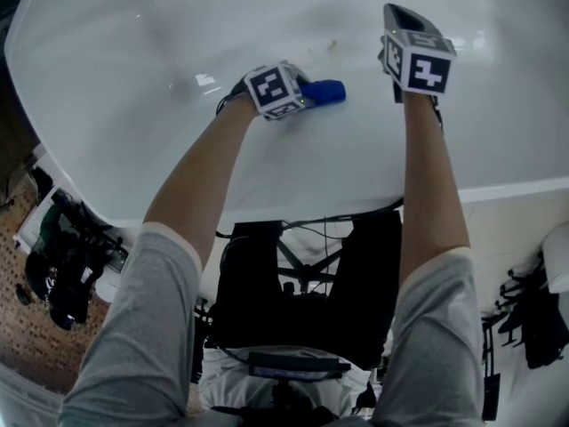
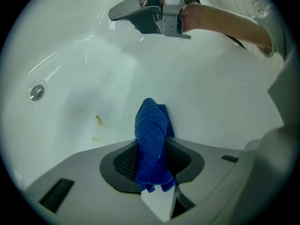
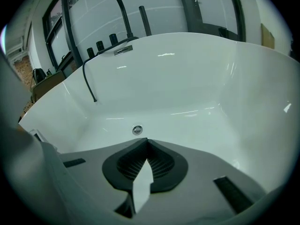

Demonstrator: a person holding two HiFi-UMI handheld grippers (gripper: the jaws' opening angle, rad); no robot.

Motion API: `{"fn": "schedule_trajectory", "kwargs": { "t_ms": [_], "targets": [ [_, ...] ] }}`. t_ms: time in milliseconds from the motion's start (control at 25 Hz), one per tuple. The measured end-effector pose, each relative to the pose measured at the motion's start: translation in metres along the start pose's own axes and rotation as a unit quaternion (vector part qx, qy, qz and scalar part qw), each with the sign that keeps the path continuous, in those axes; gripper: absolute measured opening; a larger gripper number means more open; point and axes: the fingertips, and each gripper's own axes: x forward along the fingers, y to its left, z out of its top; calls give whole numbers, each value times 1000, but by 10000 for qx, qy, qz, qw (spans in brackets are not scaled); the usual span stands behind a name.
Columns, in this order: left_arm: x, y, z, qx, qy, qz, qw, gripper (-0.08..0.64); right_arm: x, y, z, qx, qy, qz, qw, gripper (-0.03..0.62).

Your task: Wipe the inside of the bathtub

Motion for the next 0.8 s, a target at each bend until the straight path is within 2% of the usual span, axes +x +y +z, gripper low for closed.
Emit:
{"fn": "schedule_trajectory", "kwargs": {
  "t_ms": [120, 240, 440, 640, 720, 800],
  "targets": [
    [-1, 8, -21, -141, 56, 0, 9999, 137, 5, 1, 4, -39, -4, 54, 10000, 6],
    [3, 13, -17, -96, -9, 15, 10000, 136, 10, 0, 6, -71, 17, 91, 9999, 6],
    [23, 17, 22, 152, -150, -4, 9998, 134, 18, -1, 7, -74, 68, 103, 9999, 6],
    [40, 15, 80, 681, -364, -99, 9970, 135, 20, -3, 12, -100, 16, 113, 9999, 6],
    [43, 14, 86, 795, -340, -172, 9961, 135, 21, -5, 14, -49, -12, 121, 9999, 6],
    [44, 18, 77, 728, -260, -144, 9969, 135, 21, -7, 13, 12, -13, 129, 9999, 6]
  ]
}}
